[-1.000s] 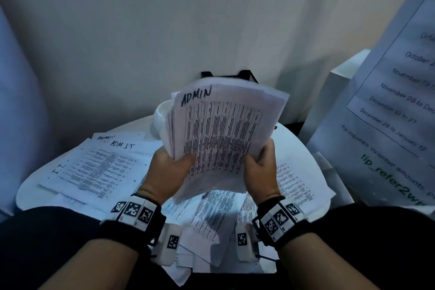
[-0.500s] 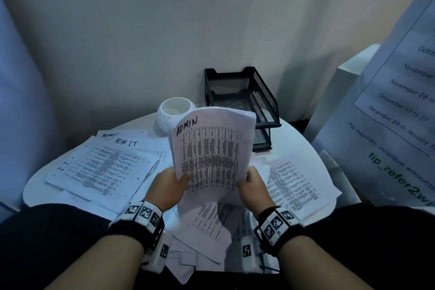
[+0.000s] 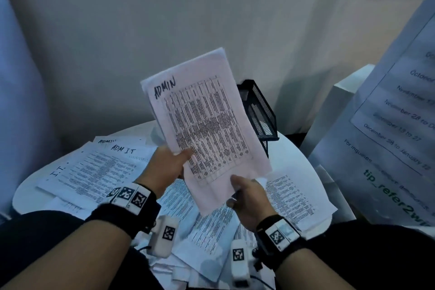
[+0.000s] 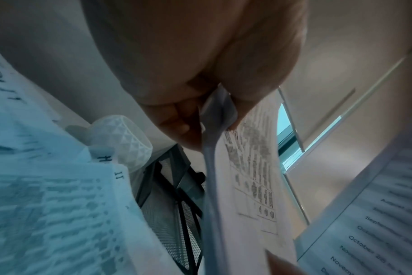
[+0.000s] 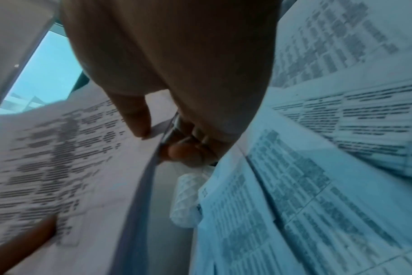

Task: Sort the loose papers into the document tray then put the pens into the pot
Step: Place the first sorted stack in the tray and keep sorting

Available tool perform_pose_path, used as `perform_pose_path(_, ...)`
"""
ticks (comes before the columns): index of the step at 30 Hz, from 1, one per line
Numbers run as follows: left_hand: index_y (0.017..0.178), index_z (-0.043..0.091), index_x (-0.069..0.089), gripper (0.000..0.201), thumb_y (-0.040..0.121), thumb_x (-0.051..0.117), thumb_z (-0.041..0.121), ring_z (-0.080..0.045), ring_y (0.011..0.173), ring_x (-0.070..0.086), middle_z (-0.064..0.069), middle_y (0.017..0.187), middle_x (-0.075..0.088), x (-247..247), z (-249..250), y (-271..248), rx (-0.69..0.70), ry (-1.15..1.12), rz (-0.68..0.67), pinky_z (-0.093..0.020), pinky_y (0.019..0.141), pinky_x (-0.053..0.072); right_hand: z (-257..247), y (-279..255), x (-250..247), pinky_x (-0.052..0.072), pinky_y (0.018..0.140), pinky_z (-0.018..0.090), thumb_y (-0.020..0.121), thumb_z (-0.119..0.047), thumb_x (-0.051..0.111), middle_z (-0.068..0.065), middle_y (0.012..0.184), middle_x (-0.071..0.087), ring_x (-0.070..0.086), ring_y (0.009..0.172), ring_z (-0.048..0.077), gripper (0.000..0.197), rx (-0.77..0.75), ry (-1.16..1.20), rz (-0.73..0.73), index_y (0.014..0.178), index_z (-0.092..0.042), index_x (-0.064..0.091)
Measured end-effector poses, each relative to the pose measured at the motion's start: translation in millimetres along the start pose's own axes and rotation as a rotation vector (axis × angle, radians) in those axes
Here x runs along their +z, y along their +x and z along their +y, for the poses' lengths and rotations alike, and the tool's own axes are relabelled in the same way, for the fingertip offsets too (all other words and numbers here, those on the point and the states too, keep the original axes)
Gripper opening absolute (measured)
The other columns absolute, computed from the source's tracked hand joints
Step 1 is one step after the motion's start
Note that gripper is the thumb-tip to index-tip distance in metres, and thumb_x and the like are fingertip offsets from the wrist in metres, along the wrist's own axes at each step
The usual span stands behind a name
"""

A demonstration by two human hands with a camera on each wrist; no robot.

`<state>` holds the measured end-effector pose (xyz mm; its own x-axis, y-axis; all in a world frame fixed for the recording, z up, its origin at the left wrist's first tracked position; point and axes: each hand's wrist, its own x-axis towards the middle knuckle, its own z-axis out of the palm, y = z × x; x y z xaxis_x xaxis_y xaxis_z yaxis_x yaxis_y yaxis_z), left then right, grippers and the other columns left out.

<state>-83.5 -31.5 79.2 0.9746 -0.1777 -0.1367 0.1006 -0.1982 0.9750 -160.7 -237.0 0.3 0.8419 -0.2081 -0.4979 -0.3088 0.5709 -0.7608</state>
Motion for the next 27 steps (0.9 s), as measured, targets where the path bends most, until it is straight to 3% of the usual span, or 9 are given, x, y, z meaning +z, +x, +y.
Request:
perform_pose_path(2,0.100,0.000,0.069,0.024,0.101,0.065,0.024,-0.034,0.075,0.075,-0.018,0.085,0.076,-9.6,10.1,7.1,0.003,0.079,-0.065,-0.041,0.065,0.062,-3.4,2.8,5.8,0.034,0.046,0.030,0.099,-0.009,0.058,0.014,0.083,0.063,0.052,0.057,0.019,0.017,-0.052,0.004,-0.040,0.111,0.001,0.051)
perform_pose_path(5,0.100,0.021,0.069,0.022,0.102,0.060,0.041,-0.022,0.063,0.072,-0.007,0.086,0.079,-31.3,18.8,14.2,0.053,0.278,-0.193,-0.032,0.058,0.055,-17.4,3.1,10.6,0.034,0.040,0.026,0.103,-0.006,0.053,0.015,0.078,0.067,0.051,0.052,0.017,0.017,-0.089,-0.003,0.013,0.117,0.002,0.047)
perform_pose_path(7,0.099,0.029,0.069,0.023,0.100,0.059,0.050,-0.017,0.059,0.068,-0.004,0.085,0.078,-47.2,15.4,15.9,0.063,0.377,-0.253,-0.030,0.057,0.050,-30.8,6.1,9.7,0.032,0.037,0.022,0.103,-0.002,0.050,0.012,0.069,0.065,0.044,0.048,0.014,0.006,-0.082,-0.019,0.058,0.103,0.004,0.051)
perform_pose_path(10,0.106,0.032,0.069,0.025,0.097,0.061,0.054,-0.012,0.059,0.066,0.000,0.083,0.077,-67.2,4.7,15.6,0.004,0.555,-0.334,-0.025,0.056,0.047,-57.1,21.0,5.6,0.033,0.035,0.017,0.102,0.001,0.050,0.012,0.078,0.065,0.038,0.041,0.008,0.012,-0.077,-0.020,0.162,0.099,0.002,0.062)
perform_pose_path(13,0.112,0.041,0.066,0.027,0.095,0.059,0.061,0.000,0.060,0.066,0.011,0.083,0.076,-76.8,0.2,14.6,0.044,0.815,-0.400,-0.020,0.057,0.046,-85.6,51.4,-1.0,0.034,0.035,0.017,0.103,-0.001,0.049,0.007,0.076,0.057,0.037,0.038,0.007,0.012,-0.084,-0.022,0.285,0.096,-0.008,0.056)
perform_pose_path(16,0.119,0.045,0.064,0.033,0.093,0.058,0.065,0.007,0.065,0.064,0.016,0.086,0.073,-80.5,-5.0,13.5,0.056,0.844,-0.430,-0.018,0.063,0.048,-110.8,86.9,-1.4,0.030,0.035,0.020,0.101,0.000,0.045,0.003,0.060,0.043,0.036,0.036,0.008,0.017,-0.126,-0.049,0.369,0.089,-0.012,0.049)
perform_pose_path(18,0.123,0.047,0.062,0.038,0.092,0.058,0.068,0.006,0.073,0.063,0.018,0.091,0.071,-82.5,-10.4,12.5,0.059,0.872,-0.476,-0.017,0.068,0.047,-122.4,107.7,3.6,0.029,0.034,0.022,0.099,0.003,0.043,0.002,0.057,0.037,0.036,0.038,0.010,0.023,-0.146,-0.074,0.427,0.083,-0.013,0.044)
perform_pose_path(21,0.124,0.048,0.063,0.040,0.090,0.058,0.070,0.006,0.080,0.064,0.019,0.094,0.070,-87.4,-16.5,14.9,0.052,0.875,-0.501,-0.015,0.071,0.047,-131.3,135.1,12.7,0.031,0.034,0.021,0.098,0.006,0.039,0.006,0.066,0.042,0.040,0.044,0.013,0.023,-0.133,-0.090,0.481,0.085,-0.011,0.045)
perform_pose_path(27,0.116,0.052,0.063,0.037,0.086,0.060,0.073,0.006,0.087,0.066,0.019,0.095,0.071,-101.9,-25.1,24.1,-0.015,0.839,-0.480,-0.015,0.081,0.050,-136.3,156.1,30.6,0.047,0.037,0.015,0.104,0.003,0.043,0.005,0.079,0.050,0.052,0.064,0.014,0.029,-0.147,-0.116,0.434,0.079,-0.011,0.047)
